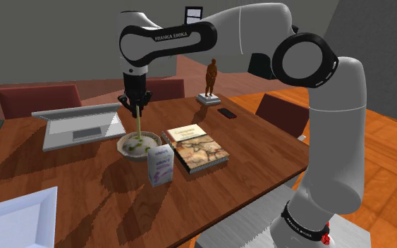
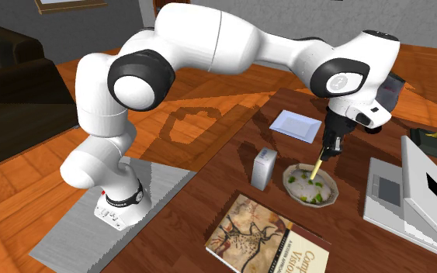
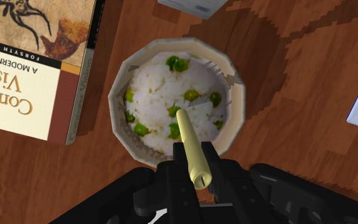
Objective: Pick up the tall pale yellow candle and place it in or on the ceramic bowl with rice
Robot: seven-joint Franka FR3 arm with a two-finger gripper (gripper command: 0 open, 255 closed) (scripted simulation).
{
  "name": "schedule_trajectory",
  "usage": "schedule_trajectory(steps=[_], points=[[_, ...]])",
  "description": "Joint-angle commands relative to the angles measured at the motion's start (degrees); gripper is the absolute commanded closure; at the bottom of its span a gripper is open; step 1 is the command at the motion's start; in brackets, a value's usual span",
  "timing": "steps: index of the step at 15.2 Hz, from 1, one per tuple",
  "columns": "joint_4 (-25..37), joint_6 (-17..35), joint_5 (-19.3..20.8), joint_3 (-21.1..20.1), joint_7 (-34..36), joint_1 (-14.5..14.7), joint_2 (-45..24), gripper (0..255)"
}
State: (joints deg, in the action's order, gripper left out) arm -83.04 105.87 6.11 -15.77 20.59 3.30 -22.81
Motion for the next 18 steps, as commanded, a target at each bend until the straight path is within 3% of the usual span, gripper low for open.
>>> schedule_trajectory(steps=[1,6,10,18], points=[[0.0,0.0,0.0,0.0,0.0,0.0,0.0,0],[0.0,0.0,0.0,0.0,0.0,0.0,0.0,0],[7.2,-7.2,-0.1,-0.2,-0.2,0.4,0.1,0],[7.2,-7.2,-0.1,-0.2,-0.2,0.4,0.1,0]])
